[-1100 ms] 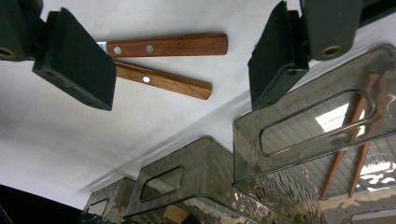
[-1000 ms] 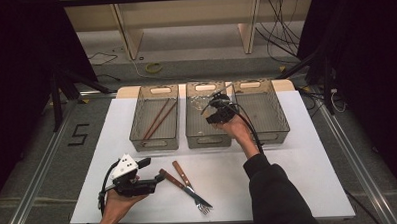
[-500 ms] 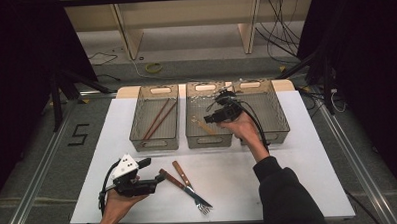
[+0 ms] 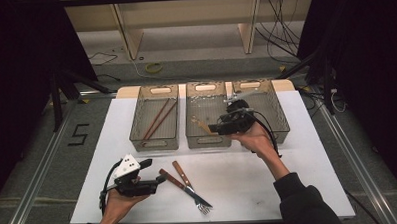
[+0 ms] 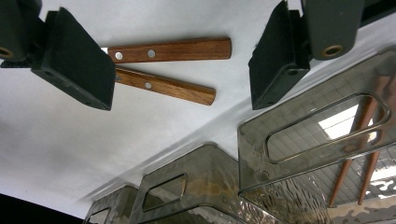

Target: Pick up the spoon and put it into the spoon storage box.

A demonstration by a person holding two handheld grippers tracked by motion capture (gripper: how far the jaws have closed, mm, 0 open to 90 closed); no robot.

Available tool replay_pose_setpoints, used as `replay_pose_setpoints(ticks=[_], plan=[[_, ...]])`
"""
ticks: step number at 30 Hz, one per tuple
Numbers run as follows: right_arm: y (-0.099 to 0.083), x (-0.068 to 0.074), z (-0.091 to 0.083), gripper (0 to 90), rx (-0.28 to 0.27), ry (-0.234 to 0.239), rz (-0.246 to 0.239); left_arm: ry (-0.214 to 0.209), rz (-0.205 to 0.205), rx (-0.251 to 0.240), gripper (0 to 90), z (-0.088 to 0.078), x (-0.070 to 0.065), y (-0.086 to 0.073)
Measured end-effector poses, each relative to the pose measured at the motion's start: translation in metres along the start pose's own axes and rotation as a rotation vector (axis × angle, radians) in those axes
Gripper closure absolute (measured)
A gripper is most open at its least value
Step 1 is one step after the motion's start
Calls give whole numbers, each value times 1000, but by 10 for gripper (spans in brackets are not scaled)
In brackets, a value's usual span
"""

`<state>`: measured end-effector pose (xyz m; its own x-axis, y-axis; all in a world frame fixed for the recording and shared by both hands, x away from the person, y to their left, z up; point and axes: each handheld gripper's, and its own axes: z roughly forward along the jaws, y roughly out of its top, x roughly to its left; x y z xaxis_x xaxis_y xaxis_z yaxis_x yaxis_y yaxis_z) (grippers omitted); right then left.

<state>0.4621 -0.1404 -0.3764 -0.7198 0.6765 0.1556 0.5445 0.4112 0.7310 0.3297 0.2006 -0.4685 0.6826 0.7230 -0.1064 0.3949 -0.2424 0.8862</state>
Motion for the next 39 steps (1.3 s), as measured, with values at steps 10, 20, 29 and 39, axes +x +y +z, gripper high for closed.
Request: replay_pose_setpoints(ticks=[10, 20, 29, 39], plan=[[-33, 7, -27, 326, -74, -21, 3, -6, 7, 11, 221, 1, 0, 0], [-72, 13, -39, 326, -120, -10, 36, -8, 16, 24, 217, 2, 0, 1], [-96, 16, -48, 322, -160, 2, 44, -9, 14, 27, 215, 2, 1, 1], [-120, 19, -59, 311, -195, 14, 43, -18, 34, 42, 201, 3, 2, 6]])
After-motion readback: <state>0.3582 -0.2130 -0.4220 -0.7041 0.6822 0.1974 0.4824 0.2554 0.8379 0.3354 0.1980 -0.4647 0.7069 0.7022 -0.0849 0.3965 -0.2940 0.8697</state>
